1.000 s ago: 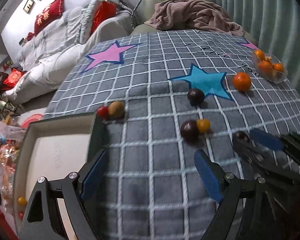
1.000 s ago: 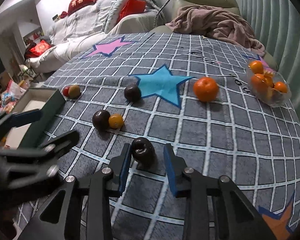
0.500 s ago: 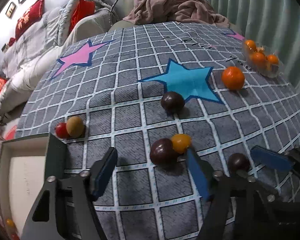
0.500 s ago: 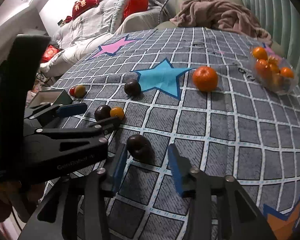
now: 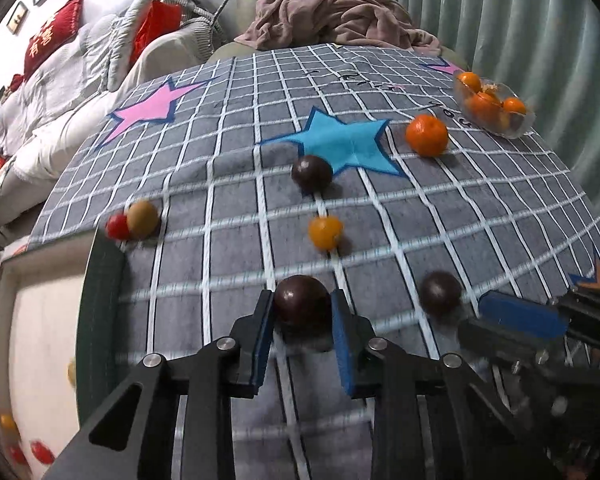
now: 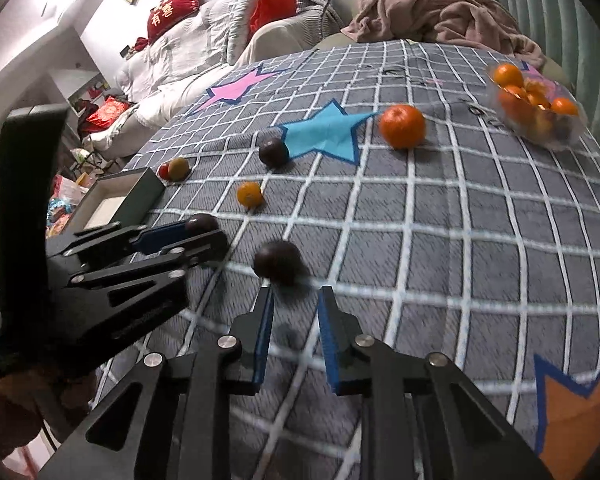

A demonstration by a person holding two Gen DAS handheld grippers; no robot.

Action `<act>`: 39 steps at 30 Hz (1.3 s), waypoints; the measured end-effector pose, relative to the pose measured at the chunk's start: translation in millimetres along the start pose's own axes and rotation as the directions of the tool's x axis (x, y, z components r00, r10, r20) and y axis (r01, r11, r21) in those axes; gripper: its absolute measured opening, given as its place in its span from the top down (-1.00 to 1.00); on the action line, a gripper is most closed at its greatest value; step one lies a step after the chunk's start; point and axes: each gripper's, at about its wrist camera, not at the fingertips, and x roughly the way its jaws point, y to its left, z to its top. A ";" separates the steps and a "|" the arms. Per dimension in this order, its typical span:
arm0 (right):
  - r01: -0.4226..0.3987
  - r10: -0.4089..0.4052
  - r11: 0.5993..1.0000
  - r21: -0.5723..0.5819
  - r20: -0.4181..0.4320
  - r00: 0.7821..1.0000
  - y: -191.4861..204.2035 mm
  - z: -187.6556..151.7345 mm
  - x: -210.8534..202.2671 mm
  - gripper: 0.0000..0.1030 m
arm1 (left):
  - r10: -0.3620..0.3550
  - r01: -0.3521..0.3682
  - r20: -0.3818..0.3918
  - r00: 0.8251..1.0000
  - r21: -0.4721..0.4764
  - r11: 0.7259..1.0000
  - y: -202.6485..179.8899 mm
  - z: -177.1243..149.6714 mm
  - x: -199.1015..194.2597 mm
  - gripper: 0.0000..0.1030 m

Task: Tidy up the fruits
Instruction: 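Grasp a dark brown fruit with the left tool while the right tool grasps another, then carry both dark brown fruits over the white tray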

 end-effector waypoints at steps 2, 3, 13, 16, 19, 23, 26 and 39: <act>-0.004 0.004 1.000 0.008 -0.004 1.000 -1.2 -6.7 -5.6 0.51 | -0.004 0.004 -0.006 1.000 -0.019 1.000 1.1 -9.9 -6.0 0.43; -0.006 0.007 1.000 0.009 -0.006 1.000 -1.6 -9.6 -8.4 0.51 | -0.006 0.006 -0.003 1.000 -0.029 1.000 1.2 -15.9 -10.3 0.43; 0.031 -0.031 0.998 -0.053 0.003 1.000 15.7 0.2 -6.0 -0.22 | 0.010 -0.010 0.001 1.000 -0.100 0.995 6.9 -48.0 -29.7 0.43; 0.049 -0.049 0.998 -0.050 0.001 0.999 17.4 11.1 4.0 -0.22 | 0.008 -0.009 -0.003 1.000 -0.107 0.994 8.3 -47.9 -29.4 0.43; 0.064 -0.064 0.996 -0.064 -0.007 0.998 21.0 19.5 15.1 -0.22 | 0.006 -0.007 -0.003 1.000 -0.110 0.994 9.2 -47.6 -29.3 0.43; 0.114 -0.117 0.987 -0.116 -0.017 0.993 31.2 25.4 29.8 -0.13 | 0.007 -0.007 -0.001 1.000 -0.121 0.993 9.8 -48.3 -29.2 0.43; 0.122 -0.126 0.980 -0.155 -0.019 0.992 39.5 26.0 32.0 0.44 | 0.007 -0.007 -0.001 1.000 -0.120 0.993 9.6 -48.2 -29.2 0.43; 0.054 -0.055 0.998 -0.045 -0.031 0.998 24.6 -23.0 -14.7 0.44 | -0.019 0.017 -0.010 1.000 -0.142 0.990 5.9 -59.5 -45.0 0.48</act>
